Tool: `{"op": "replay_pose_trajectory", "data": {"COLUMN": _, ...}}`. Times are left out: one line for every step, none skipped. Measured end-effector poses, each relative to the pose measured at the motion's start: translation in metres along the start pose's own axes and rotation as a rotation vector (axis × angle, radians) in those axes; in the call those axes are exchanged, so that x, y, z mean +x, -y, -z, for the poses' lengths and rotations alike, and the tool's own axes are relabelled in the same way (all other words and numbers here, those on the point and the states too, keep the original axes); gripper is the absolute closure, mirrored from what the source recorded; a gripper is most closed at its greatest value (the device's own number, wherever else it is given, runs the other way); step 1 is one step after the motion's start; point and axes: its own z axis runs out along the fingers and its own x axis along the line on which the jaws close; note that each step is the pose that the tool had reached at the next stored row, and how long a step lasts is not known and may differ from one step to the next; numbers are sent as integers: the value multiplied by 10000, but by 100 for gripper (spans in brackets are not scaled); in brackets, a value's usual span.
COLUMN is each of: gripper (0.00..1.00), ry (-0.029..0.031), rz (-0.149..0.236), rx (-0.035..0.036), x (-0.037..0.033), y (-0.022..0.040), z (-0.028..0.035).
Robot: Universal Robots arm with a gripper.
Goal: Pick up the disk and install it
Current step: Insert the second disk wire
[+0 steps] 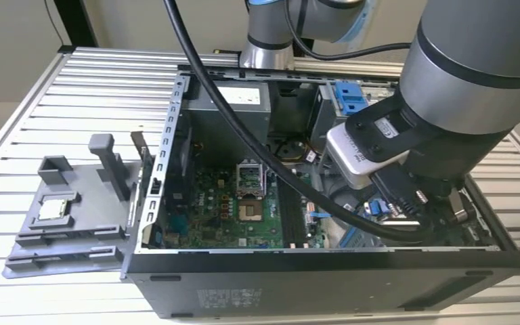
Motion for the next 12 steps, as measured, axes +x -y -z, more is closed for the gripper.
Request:
{"op": "replay_pose_trajectory", "data": {"gripper": 100, "ry": -17, "rz": -62, "rx": 6, "x": -2, "y": 3, "z": -1}}
{"op": "replay_pose_trajectory", "data": {"gripper": 100, "ry": -36, "rz": -122, "rx": 10, "x": -4, "y": 5, "z": -2}}
{"op": "replay_pose_trajectory", "data": {"gripper": 100, "ry": -55, "rz": -188, "rx": 16, "x": -6, "y": 7, "z": -2}}
{"op": "replay_pose_trajectory", "data": {"gripper": 100, "ry": -78, "rz": -267, "rx": 23, "x": -8, "y": 9, "z": -3}}
{"op": "replay_pose_trajectory", "data": {"gripper": 100, "ry": -100, "rz": -347, "rx": 29, "x": -9, "y": 9, "z": -4}}
{"op": "replay_pose_trajectory", "data": {"gripper": 100, "ry": -122, "rz": -424, "rx": 35, "x": -10, "y": 10, "z": -4}}
{"op": "replay_pose_trajectory", "data": {"gripper": 100, "ry": -144, "rz": -496, "rx": 41, "x": -11, "y": 11, "z": -4}}
{"op": "replay_pose_trajectory", "data": {"gripper": 100, "ry": -161, "rz": -553, "rx": 46, "x": -14, "y": 12, "z": -4}}
{"op": "replay_pose_trajectory", "data": {"gripper": 100, "ry": -173, "rz": -596, "rx": 49, "x": -17, "y": 13, "z": -5}}
{"op": "replay_pose_trajectory", "data": {"gripper": 100, "ry": -186, "rz": -640, "rx": 53, "x": -20, "y": 14, "z": -6}}
{"op": "replay_pose_trajectory", "data": {"gripper": 100, "ry": -199, "rz": -685, "rx": 56, "x": -24, "y": 15, "z": -6}}
{"op": "replay_pose_trajectory", "data": {"gripper": 100, "ry": -210, "rz": -724, "rx": 59, "x": -28, "y": 17, "z": -7}}
